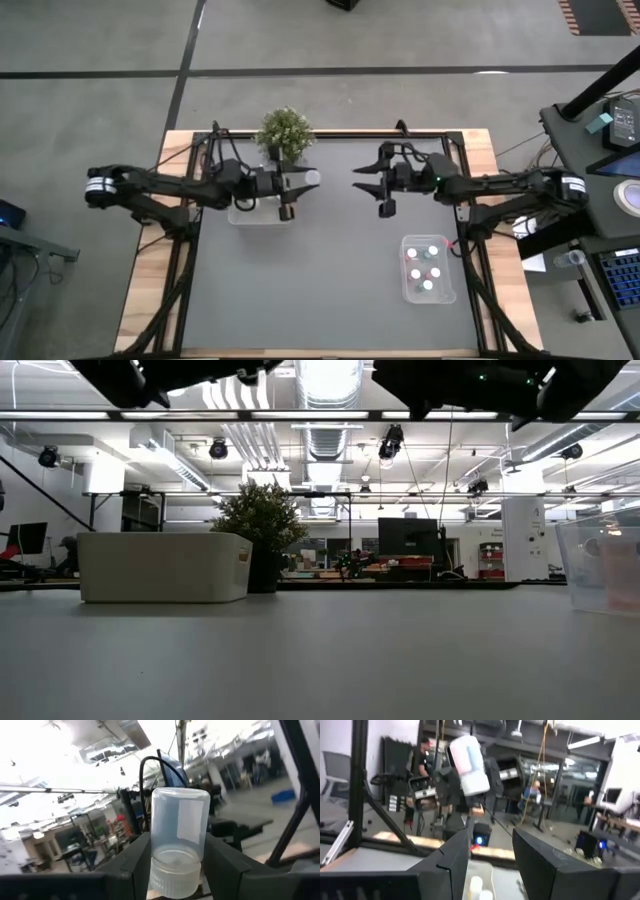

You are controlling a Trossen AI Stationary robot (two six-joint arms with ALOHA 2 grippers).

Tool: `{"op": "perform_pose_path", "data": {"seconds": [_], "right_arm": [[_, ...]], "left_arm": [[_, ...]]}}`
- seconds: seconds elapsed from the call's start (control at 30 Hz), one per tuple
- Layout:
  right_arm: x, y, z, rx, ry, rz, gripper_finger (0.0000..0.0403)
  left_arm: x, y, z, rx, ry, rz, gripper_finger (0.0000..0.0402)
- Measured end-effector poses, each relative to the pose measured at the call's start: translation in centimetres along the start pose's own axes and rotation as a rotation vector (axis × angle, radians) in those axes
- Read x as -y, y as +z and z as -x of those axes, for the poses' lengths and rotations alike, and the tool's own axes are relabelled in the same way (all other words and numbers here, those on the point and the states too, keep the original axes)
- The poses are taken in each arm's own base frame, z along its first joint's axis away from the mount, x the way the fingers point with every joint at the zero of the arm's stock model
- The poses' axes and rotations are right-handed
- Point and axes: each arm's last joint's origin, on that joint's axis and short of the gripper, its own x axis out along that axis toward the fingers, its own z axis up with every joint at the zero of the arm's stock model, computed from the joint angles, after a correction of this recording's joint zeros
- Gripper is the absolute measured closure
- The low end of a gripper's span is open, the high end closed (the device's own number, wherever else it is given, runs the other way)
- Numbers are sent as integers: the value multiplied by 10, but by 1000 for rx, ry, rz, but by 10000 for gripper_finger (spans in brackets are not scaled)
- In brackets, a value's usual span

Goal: Pick and place medicine bottles into bin by pill shape (circle, oval)
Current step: Put the transparent pill bottle into the gray bin

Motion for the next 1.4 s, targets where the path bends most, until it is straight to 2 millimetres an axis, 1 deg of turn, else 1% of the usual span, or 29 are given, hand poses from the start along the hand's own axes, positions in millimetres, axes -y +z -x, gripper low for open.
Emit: {"op": "perform_pose_path", "data": {"seconds": [0.13,0.27,0.43,0.6,0.77,1.03,1.23,1.4], "right_arm": [[-1,-4,-7,56,-6,6,252],[3,-2,-18,48,-29,10,223],[9,2,-35,26,-29,57,181],[12,1,-50,16,-21,98,161],[11,2,-59,35,56,103,162],[11,0,-76,40,71,110,172],[13,3,-82,54,73,121,176],[13,3,-83,50,72,136,186]], "left_arm": [[2,-7,-7,54,19,96,271],[3,-10,-11,108,36,162,271],[5,-15,-13,118,53,196,271],[6,-18,-14,109,58,197,271],[4,-20,-14,92,88,196,271],[4,-26,-16,70,96,189,271],[3,-26,-16,72,98,188,271],[4,-26,-16,72,97,195,271]]}}
